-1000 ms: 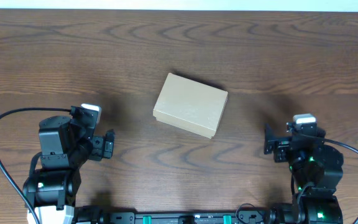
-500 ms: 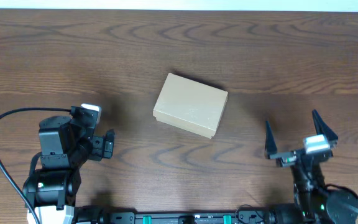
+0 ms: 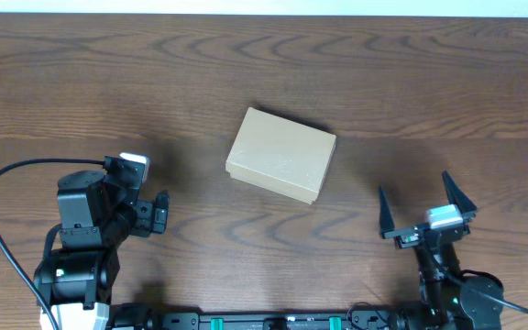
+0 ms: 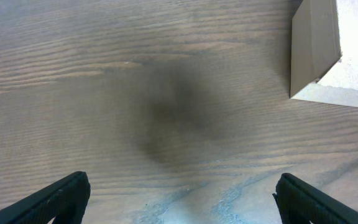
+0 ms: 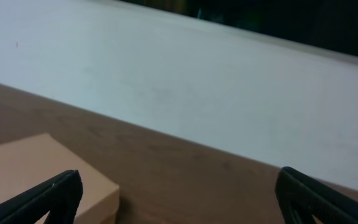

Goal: Pack container

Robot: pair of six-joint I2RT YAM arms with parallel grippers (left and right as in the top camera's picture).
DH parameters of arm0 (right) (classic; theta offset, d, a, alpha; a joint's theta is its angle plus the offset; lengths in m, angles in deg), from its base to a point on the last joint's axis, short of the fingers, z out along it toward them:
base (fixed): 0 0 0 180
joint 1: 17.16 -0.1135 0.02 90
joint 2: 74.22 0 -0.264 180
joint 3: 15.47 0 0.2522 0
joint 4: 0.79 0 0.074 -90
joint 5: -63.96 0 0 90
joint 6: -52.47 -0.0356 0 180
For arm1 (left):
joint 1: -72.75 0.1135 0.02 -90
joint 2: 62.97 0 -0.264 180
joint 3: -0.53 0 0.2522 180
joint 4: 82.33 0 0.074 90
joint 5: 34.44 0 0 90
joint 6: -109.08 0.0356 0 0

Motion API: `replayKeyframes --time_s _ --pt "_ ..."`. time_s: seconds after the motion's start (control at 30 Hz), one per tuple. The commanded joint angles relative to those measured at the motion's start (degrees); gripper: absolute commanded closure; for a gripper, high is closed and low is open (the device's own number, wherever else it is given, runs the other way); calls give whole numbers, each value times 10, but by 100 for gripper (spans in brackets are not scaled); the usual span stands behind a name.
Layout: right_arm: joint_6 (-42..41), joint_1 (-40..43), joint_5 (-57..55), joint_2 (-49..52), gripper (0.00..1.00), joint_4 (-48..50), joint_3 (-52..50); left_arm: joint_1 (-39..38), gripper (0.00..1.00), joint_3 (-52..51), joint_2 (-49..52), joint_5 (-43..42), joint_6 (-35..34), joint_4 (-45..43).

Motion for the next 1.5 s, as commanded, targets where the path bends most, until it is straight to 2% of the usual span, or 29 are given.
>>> replayKeyframes --time_s 0.0,0.33,0.67,1.47 --pt "6 -7 -12 -5 1 4 -28 1 5 4 -2 4 10 2" --pt "-7 7 -17 -5 1 62 -114 1 5 4 -2 4 10 2" --pt "-10 29 -23 -5 1 56 -144 1 5 4 -2 4 10 2" --pt "-9 31 -29 -5 1 57 -144 1 5 4 -2 4 10 2"
